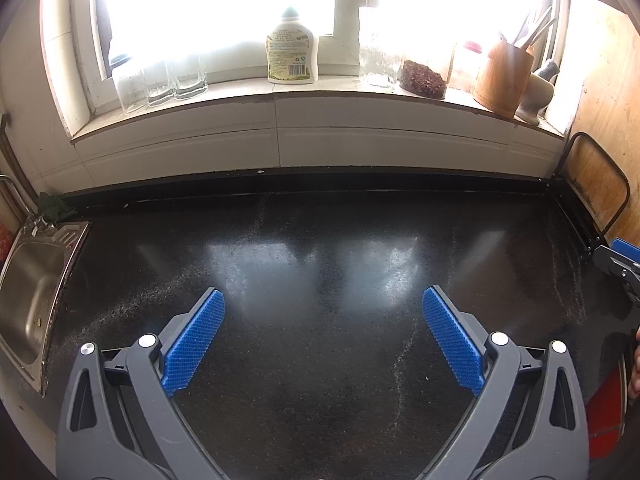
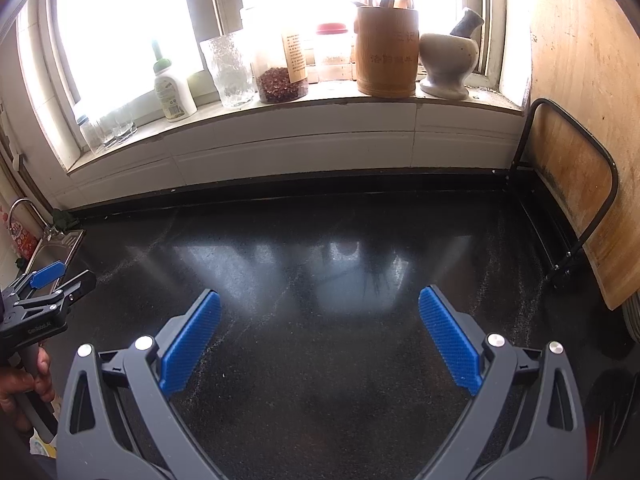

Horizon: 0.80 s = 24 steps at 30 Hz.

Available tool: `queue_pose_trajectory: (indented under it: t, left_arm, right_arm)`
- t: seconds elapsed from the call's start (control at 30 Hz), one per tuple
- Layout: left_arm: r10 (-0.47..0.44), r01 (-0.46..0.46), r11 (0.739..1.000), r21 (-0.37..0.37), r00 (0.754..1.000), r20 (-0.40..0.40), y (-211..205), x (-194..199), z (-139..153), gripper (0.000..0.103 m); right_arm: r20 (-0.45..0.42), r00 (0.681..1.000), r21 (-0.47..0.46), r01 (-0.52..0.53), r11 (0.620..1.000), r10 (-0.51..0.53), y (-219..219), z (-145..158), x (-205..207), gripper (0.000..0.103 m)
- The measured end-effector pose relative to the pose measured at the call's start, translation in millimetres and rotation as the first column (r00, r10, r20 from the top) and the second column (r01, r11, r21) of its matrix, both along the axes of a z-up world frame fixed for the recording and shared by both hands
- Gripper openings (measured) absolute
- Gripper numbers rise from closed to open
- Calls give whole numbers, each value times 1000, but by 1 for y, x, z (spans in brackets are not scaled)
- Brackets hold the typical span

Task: Collect trash

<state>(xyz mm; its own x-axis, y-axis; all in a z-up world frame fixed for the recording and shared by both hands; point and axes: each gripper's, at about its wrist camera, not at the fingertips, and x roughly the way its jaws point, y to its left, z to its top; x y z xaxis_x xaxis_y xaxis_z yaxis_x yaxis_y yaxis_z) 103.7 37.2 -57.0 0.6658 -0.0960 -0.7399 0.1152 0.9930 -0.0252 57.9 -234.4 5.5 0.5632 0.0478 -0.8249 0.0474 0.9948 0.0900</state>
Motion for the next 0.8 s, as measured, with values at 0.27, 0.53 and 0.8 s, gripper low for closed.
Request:
queue_pose_trajectory:
  t: [0.27,0.53,0.8]
  left_arm:
    - [-13,13,1000,4,1000,-21,-7,0,-3,96]
    - [12,-12,1000,27,1000,-4,-12,-2,-3,96]
    - [32,-31,999,14,998,-51,-13,9,-23,96]
  right_arm:
    - [-5,1000,9,4,1000,-4,-6,-3,-1,96]
    - [-11,1000,14,12,1000,-12,-15,-8,-6,96]
    - [-21,1000,19,5,1000,-5,-27,-19,-6,96]
